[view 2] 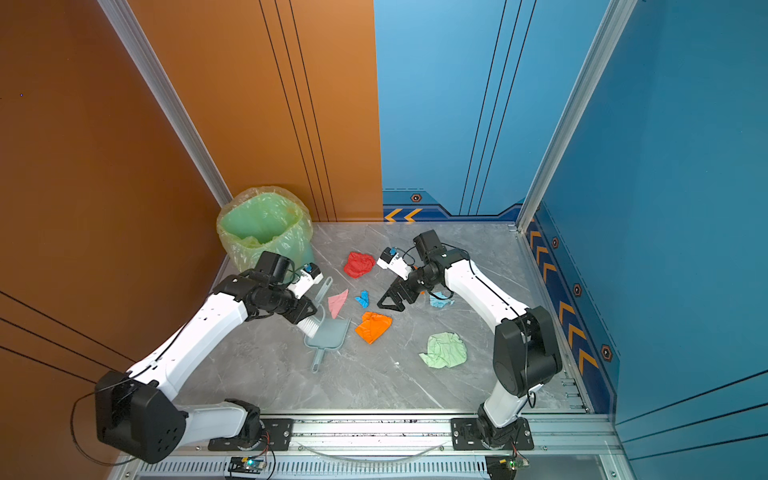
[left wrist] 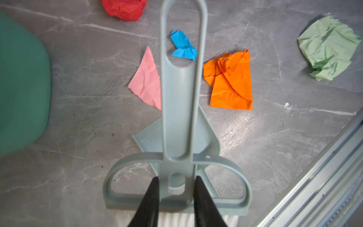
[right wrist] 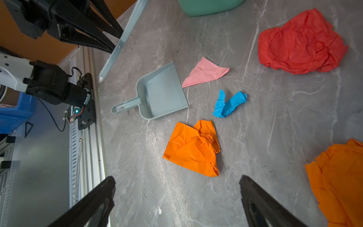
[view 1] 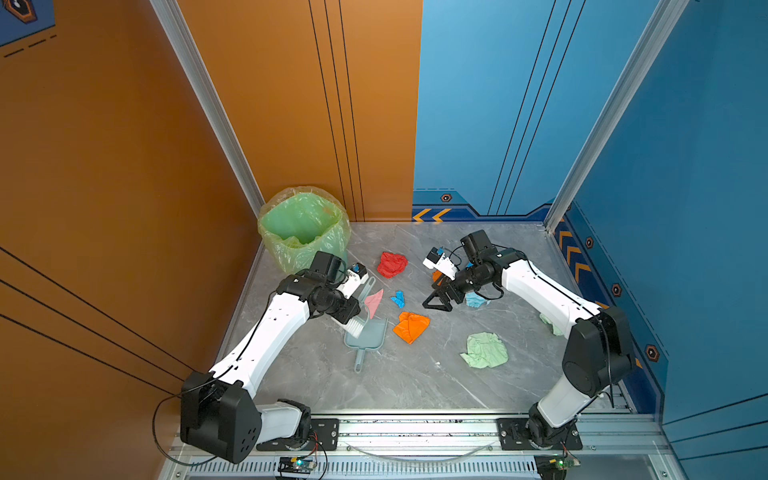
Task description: Sweep away the paper scraps from the table
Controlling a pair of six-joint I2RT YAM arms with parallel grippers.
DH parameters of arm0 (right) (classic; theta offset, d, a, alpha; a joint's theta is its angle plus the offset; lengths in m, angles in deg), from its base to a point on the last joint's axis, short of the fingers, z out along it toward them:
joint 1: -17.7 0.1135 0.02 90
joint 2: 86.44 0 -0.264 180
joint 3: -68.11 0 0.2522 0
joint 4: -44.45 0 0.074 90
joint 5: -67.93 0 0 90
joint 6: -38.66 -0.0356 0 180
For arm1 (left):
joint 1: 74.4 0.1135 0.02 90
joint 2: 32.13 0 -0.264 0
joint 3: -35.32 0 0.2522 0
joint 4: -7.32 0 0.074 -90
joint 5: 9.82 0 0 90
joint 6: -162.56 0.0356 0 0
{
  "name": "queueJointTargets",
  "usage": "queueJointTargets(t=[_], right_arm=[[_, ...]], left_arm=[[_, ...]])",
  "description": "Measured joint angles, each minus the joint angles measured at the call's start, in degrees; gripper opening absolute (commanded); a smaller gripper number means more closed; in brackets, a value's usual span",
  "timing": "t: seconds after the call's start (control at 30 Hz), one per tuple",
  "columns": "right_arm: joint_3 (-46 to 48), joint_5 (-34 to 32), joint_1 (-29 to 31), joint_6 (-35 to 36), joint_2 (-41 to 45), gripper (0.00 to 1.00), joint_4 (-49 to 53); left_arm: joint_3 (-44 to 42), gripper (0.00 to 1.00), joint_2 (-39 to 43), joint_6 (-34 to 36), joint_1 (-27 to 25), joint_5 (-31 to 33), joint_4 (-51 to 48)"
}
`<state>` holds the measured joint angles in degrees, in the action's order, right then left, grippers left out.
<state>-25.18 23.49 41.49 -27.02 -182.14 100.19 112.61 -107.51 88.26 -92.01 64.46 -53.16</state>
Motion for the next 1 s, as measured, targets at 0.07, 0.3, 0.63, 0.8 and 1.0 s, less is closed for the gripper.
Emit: queueJointTargets(t=[0.07, 0.3, 0.63, 0.8, 1.0], right_arm=[[-0.55, 1.20, 0.00, 0.35, 0.66, 1.00, 0.50], [-0.72, 4.81, 0.00, 1.44, 3.63, 1.00, 1.90], [-1.14, 9.99, -2.10, 2.93, 7.74, 1.00, 2.62], [-2.62, 12.37, -3.74, 2.95, 7.89, 1.00, 3.63], [-4.83, 14.73, -4.74, 2.95, 9.11, 1.00, 4.09]], left_arm=[[1.29, 0.07, -1.44, 0.66, -0.96, -1.36, -0.02], [5.53, 0.06, -7.06, 3.06, -4.02, -4.94, -0.02], [10.62, 0.02, -12.35, 5.53, -6.49, -9.55, -0.02], [14.08, 0.01, -12.35, 7.19, -7.23, -13.38, -0.04], [16.59, 0.00, -12.44, 8.83, -8.55, -17.05, -0.02]])
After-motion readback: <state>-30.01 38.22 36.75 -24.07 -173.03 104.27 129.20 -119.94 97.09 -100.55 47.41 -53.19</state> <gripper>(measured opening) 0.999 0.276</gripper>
